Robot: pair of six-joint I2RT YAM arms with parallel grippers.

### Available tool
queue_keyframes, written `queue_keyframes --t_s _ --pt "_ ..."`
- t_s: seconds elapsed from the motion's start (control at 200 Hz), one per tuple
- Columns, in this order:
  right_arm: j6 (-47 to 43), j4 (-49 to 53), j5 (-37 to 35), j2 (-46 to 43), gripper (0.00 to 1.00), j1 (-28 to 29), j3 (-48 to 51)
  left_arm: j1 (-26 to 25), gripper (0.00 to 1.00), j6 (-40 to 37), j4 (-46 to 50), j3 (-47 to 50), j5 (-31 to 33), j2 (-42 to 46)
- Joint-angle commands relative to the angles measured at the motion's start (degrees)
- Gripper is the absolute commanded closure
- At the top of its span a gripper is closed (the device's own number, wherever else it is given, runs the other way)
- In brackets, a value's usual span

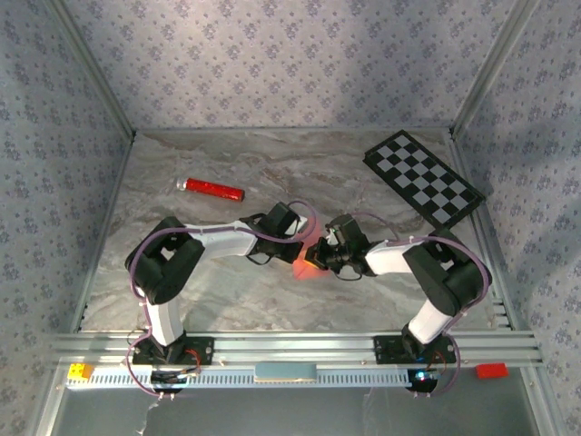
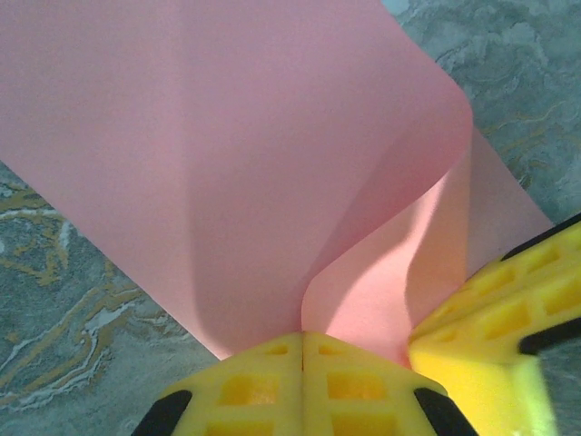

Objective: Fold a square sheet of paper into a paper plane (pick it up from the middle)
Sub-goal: Fold the triangle a second time at the center of the table.

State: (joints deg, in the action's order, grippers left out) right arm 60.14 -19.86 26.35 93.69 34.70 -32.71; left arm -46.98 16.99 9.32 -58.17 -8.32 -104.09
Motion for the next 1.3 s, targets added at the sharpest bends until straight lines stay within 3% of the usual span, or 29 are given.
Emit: queue_keyframes --t_s 0.0,0.195,0.42,0.56,0.8,1.104,1.294 --pt "-1.85 3.33 -0.2 -1.62 1.0 -1.44 -2.77 0.23 1.0 -0.99 1.88 -0.98 -0.25 -1.2" --pt "-1.64 2.31 0.98 3.28 1.0 -3.44 -4.64 0.3 1.0 -1.08 2.0 -1.1 -0.26 -1.37" --pt "0.99 3.09 -2.98 5.32 1.0 -3.93 -1.43 0.3 1.0 -1.26 2.24 -1.15 0.01 -1.46" --pt "2.22 0.12 -1.54 4.54 0.99 -4.38 -0.11 0.24 1.0 -1.61 2.63 -1.23 0.32 -1.46" --pt "-1.71 4.04 0.55 1.09 0.98 -5.98 -4.49 0.27 1.0 -1.89 2.87 -1.2 0.43 -1.5" --pt "3.55 -4.44 -3.38 5.39 1.0 -8.51 3.02 0.29 1.0 -2.23 3.05 -1.39 0.4 -1.64" --pt "4.02 1.77 -7.05 1.02 1.0 -8.34 2.97 0.26 1.0 -2.3 3.16 -1.5 0.45 -1.64"
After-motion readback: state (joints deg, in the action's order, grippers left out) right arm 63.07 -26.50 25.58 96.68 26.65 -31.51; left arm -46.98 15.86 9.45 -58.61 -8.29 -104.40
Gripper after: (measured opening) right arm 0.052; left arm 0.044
